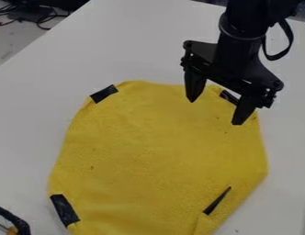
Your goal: Fold the cloth from top left to bottom right
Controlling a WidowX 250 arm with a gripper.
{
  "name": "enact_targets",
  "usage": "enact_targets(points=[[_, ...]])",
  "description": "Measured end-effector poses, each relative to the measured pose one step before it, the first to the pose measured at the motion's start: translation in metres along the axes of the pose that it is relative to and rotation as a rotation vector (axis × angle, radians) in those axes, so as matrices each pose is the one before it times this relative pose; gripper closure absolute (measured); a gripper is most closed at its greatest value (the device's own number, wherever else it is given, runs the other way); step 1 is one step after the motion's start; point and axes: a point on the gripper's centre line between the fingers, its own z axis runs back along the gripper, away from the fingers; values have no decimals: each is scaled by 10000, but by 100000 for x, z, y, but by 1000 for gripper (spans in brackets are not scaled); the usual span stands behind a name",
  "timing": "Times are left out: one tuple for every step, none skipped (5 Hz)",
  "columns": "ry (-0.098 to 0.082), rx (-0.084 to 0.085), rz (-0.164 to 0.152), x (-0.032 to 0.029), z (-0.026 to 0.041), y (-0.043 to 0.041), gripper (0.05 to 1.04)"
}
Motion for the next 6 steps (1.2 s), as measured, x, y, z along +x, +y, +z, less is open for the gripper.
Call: enact_targets(points=[[242, 82, -76, -326, -807, -36, 83], [-229, 128, -38, -74, -842, 1658, 83], [-285, 153, -480, 173, -735, 2091, 83], [-341, -54, -183, 27, -1554, 4632, 83], [-131, -100, -394, 157, -1568, 3044, 83], [7, -76, -78, 181, -2083, 4161, 83]])
